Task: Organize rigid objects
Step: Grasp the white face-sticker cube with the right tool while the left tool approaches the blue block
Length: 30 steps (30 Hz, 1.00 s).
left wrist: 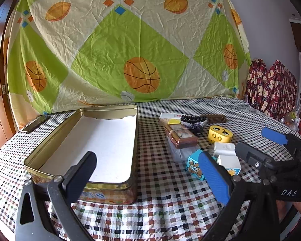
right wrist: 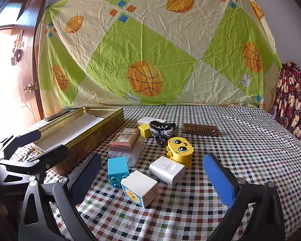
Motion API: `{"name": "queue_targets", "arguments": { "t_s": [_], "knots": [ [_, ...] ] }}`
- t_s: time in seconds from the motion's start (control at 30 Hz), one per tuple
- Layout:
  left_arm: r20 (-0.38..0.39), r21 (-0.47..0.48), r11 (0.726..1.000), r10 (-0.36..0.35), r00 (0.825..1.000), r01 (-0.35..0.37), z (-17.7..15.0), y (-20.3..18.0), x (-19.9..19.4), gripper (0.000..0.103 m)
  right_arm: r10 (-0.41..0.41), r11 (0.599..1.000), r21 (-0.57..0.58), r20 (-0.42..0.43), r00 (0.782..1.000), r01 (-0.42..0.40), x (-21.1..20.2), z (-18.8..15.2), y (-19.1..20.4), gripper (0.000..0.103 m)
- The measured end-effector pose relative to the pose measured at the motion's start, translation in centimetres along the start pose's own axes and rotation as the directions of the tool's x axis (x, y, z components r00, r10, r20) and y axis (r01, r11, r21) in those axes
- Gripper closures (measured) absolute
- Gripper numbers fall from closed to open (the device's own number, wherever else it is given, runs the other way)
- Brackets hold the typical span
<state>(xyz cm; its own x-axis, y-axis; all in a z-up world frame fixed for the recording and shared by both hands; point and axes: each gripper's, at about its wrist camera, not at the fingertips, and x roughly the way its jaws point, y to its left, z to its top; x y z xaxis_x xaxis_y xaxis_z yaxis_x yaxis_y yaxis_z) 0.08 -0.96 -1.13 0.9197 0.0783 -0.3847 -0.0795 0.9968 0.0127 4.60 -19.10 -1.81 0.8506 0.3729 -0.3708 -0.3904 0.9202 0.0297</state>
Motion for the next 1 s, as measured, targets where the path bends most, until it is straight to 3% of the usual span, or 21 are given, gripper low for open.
{"name": "queue_targets", "arguments": {
  "t_s": [0.37,0.63,0.7,0.83,1.0],
  "knots": [
    [-0.014,-0.005,1.000,0.007,1.000,-0.007,-0.6,0.1,1.1,0.000,0.012,1.000,-0.026,-0.106,0.994,-0.015,2.4,-1.0,-0.1,0.004],
    [-0.010,0.041,0.998,-0.042,0.999,0.042,-0.7,-1.5,0.9,0.000,0.039,0.993,-0.099,-0.229,0.973,-0.063,4.4,-1.8,1.0,0.036],
    [-0.015,0.051,0.997,-0.051,0.999,0.051,-0.7,-1.7,1.1,0.000,0.064,0.991,-0.099,-0.257,0.964,-0.092,4.8,-2.0,1.0,0.052],
    [-0.033,0.049,0.996,-0.073,0.997,0.075,-0.5,-1.9,1.5,0.000,0.101,0.988,-0.088,-0.233,0.967,-0.124,4.3,-2.0,0.7,0.052],
    [-0.057,0.063,0.991,-0.111,0.992,0.114,0.1,-2.9,2.0,0.001,0.055,0.993,-0.096,-0.130,0.990,-0.068,2.8,-0.8,0.0,0.052]
  ]
}}
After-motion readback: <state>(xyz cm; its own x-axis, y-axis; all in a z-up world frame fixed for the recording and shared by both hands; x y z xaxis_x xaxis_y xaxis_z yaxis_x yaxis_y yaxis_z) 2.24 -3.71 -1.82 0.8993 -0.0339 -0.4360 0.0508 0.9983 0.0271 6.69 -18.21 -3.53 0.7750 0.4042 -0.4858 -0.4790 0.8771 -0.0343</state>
